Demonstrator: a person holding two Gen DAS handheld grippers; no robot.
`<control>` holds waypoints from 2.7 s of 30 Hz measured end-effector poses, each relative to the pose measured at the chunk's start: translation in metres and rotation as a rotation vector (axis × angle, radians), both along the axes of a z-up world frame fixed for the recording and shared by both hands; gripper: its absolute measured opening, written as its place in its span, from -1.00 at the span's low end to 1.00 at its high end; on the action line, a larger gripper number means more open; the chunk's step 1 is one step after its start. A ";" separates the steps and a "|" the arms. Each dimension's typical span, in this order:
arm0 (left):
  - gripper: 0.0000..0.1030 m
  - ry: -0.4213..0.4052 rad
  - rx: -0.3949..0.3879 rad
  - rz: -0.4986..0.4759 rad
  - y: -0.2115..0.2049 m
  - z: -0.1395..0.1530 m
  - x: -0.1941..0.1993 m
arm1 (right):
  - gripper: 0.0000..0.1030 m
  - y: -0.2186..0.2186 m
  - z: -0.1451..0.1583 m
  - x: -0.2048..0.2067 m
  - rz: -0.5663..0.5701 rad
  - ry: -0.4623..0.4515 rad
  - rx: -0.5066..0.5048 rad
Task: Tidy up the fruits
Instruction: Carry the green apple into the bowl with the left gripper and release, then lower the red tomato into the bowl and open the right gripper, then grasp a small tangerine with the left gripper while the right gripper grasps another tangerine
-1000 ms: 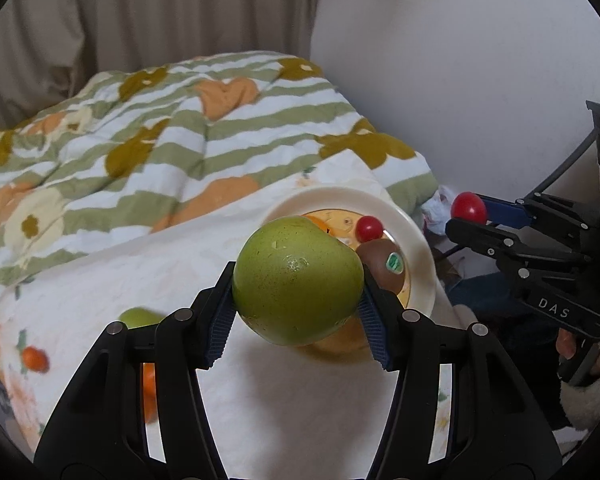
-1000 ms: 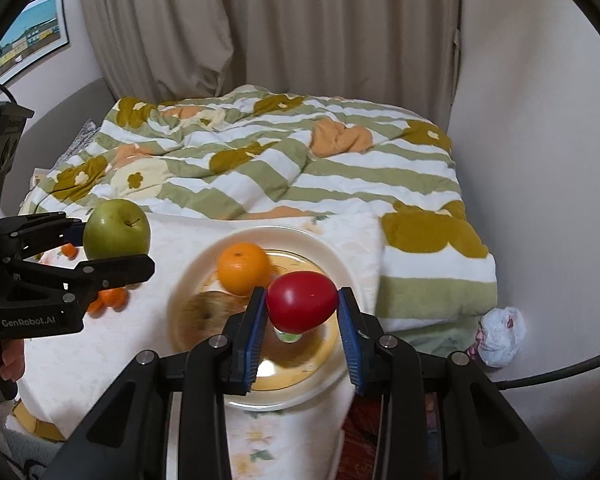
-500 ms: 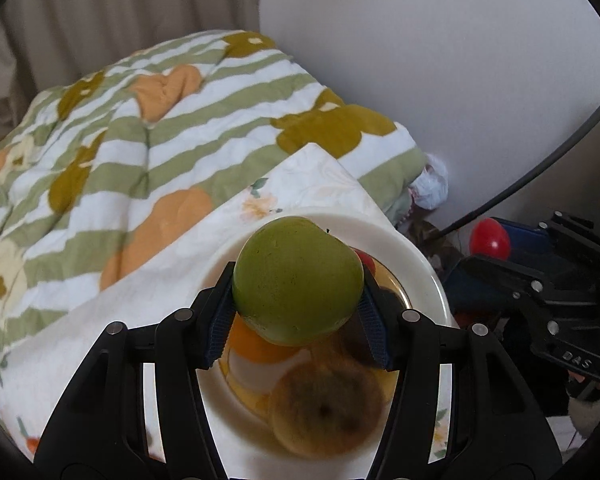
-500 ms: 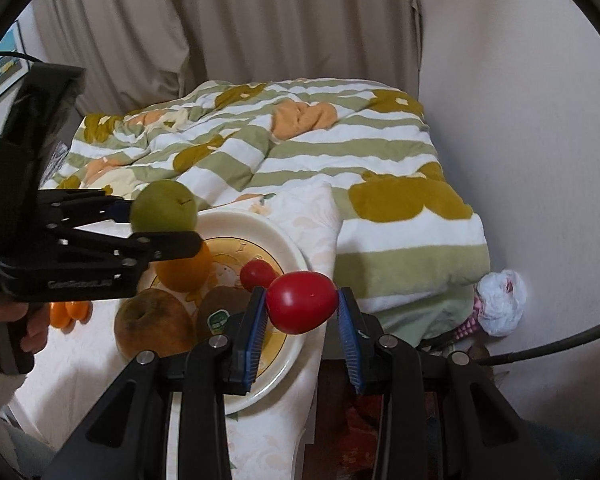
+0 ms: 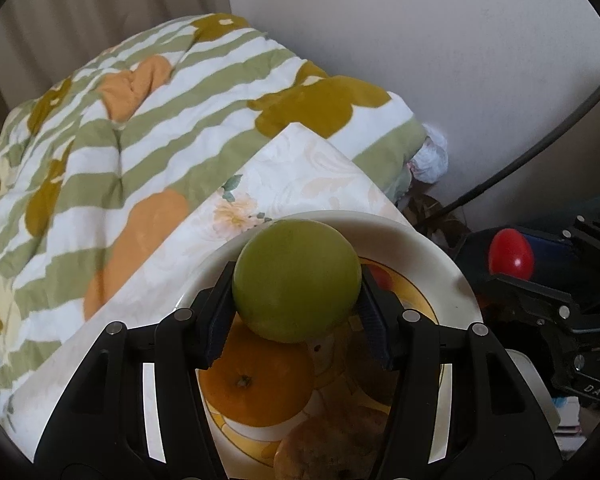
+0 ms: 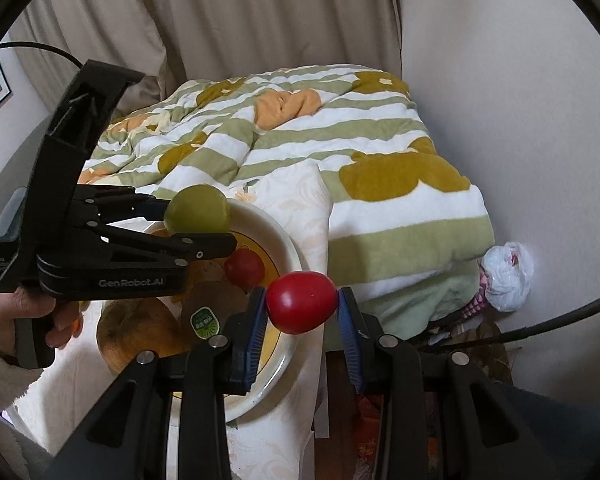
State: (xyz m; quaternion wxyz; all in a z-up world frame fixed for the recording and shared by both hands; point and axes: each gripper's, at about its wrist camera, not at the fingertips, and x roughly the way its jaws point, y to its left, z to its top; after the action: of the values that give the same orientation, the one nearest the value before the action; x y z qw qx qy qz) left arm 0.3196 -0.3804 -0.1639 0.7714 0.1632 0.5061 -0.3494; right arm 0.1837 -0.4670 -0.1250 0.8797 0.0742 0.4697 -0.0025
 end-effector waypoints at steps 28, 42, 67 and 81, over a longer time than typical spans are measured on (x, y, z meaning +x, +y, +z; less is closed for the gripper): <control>1.00 -0.097 -0.007 0.227 0.086 0.056 -0.034 | -0.37 0.010 0.019 0.006 0.076 -0.025 -0.007; 1.00 -0.063 0.028 0.397 0.141 0.041 -0.068 | -0.37 0.011 -0.017 0.028 0.102 0.026 0.041; 1.00 -0.137 0.023 0.548 0.187 0.080 -0.133 | 0.99 0.016 0.044 -0.008 0.135 -0.122 0.001; 1.00 -0.225 -0.014 0.675 0.292 0.119 -0.162 | 0.99 0.086 0.101 -0.040 0.182 -0.161 -0.058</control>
State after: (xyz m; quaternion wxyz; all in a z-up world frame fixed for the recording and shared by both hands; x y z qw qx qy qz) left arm 0.1572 -0.0886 -0.0451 0.8955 0.0192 0.4408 -0.0581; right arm 0.1436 -0.3808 -0.0238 0.9130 0.0058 0.4020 0.0699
